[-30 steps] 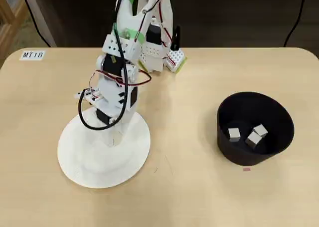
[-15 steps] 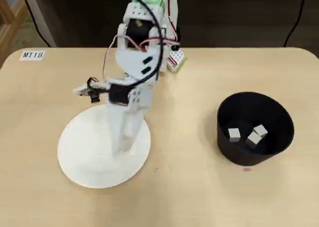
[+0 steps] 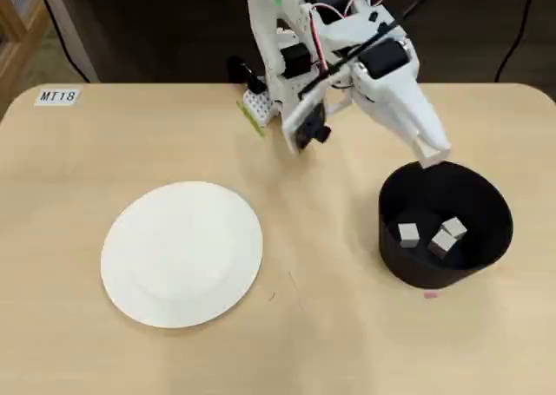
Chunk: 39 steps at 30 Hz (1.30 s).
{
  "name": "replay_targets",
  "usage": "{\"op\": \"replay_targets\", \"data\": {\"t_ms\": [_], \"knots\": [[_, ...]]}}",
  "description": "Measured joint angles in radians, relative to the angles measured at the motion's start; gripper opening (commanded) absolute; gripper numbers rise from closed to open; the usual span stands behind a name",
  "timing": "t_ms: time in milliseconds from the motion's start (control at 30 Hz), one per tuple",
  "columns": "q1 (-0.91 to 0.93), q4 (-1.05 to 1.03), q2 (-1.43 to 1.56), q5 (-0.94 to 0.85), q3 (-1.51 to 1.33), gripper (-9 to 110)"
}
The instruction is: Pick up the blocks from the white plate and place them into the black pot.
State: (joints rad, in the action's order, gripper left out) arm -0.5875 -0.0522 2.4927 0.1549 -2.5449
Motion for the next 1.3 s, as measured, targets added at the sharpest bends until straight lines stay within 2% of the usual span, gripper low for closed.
{"op": "replay_targets", "data": {"t_ms": [333, 400, 500, 767, 1000, 1067, 1133, 1300], "knots": [[-0.081, 0.183, -0.080, -0.129, -0.152, -1], [-0.081, 0.184, -0.092, -0.146, -0.152, 16], [-0.092, 0.184, -0.095, -0.198, -0.153, 28], [-0.091, 0.118, -0.097, -0.253, -0.153, 34], [-0.091, 0.101, -0.097, -0.256, -0.153, 30], [-0.091, 0.098, -0.095, -0.256, -0.153, 20], [-0.091, 0.095, -0.087, -0.253, -0.153, -2], [0.008, -0.009, 0.018, -0.195, -0.153, -2]]}}
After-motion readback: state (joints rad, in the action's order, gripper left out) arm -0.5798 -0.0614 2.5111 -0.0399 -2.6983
